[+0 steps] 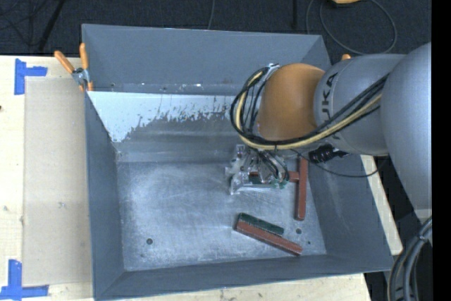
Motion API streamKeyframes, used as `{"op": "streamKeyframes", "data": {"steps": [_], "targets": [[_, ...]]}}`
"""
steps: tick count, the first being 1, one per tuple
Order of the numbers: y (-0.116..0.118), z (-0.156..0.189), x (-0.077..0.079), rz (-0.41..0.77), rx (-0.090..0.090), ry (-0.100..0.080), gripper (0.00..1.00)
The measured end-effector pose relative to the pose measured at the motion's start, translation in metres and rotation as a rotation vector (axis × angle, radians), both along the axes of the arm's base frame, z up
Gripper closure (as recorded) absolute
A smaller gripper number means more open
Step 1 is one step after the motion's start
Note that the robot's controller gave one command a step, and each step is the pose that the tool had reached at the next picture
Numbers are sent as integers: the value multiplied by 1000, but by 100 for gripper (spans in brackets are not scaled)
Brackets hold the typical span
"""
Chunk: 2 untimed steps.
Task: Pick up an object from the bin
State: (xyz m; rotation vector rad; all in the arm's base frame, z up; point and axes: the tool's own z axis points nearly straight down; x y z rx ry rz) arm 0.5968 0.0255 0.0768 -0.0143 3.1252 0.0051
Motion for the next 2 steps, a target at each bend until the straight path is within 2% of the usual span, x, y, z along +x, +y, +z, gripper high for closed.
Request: {"op": "streamKeyframes", "data": {"steps": [1, 2], "targets": [[0, 0, 0, 0, 0, 0, 100], [-32, 160, -35, -46, -3, 12, 100]]}}
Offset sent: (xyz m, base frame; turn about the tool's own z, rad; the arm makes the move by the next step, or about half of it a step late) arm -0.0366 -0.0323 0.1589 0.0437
